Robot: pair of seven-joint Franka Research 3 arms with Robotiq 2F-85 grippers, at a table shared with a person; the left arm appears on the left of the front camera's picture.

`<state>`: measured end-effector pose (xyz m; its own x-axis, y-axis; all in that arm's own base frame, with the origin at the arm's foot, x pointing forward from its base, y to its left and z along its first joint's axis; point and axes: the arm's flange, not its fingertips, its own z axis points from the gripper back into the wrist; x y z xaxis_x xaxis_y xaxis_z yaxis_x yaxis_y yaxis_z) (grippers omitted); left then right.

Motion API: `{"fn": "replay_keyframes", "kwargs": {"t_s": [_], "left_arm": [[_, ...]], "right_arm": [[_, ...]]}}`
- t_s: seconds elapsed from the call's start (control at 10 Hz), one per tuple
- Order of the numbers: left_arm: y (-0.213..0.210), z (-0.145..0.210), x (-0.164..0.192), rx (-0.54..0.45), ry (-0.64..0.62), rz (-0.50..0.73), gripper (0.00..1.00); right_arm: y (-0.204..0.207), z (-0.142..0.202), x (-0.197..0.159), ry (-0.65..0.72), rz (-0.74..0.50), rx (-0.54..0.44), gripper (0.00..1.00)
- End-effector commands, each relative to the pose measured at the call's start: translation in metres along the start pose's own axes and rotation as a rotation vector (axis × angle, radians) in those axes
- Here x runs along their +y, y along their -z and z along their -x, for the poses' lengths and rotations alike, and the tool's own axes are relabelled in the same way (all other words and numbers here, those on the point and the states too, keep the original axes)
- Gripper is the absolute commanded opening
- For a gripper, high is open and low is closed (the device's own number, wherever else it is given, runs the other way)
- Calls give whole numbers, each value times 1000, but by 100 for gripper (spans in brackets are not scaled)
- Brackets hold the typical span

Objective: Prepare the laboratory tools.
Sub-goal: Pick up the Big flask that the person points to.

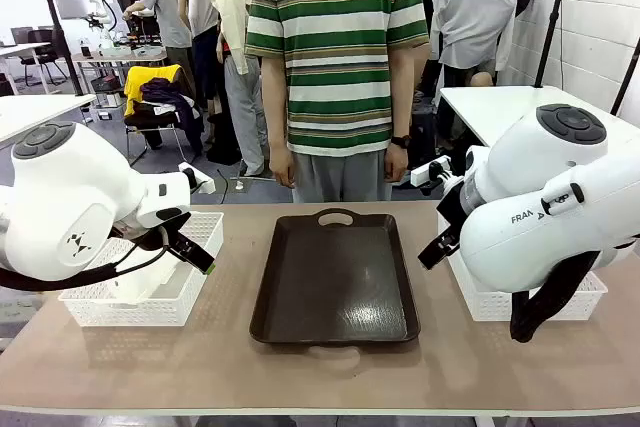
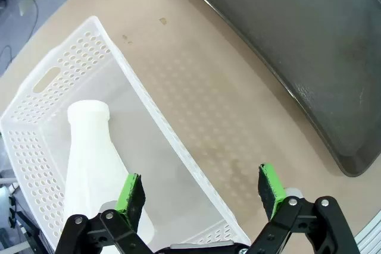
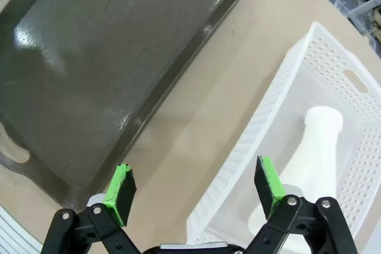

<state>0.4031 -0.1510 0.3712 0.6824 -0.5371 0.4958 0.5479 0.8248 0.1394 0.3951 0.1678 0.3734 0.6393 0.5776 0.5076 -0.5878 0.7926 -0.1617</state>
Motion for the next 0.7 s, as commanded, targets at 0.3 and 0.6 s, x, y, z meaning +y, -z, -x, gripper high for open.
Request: {"fn": "replay_keyframes", "kwargs": {"t_s": [0.3,0.6], "left_arm": [[0,0,0,0,0,0,100],[0,0,0,0,0,0,100]], "right_arm": [[0,0,0,0,0,0,100],[0,0,0,0,0,0,100]]}}
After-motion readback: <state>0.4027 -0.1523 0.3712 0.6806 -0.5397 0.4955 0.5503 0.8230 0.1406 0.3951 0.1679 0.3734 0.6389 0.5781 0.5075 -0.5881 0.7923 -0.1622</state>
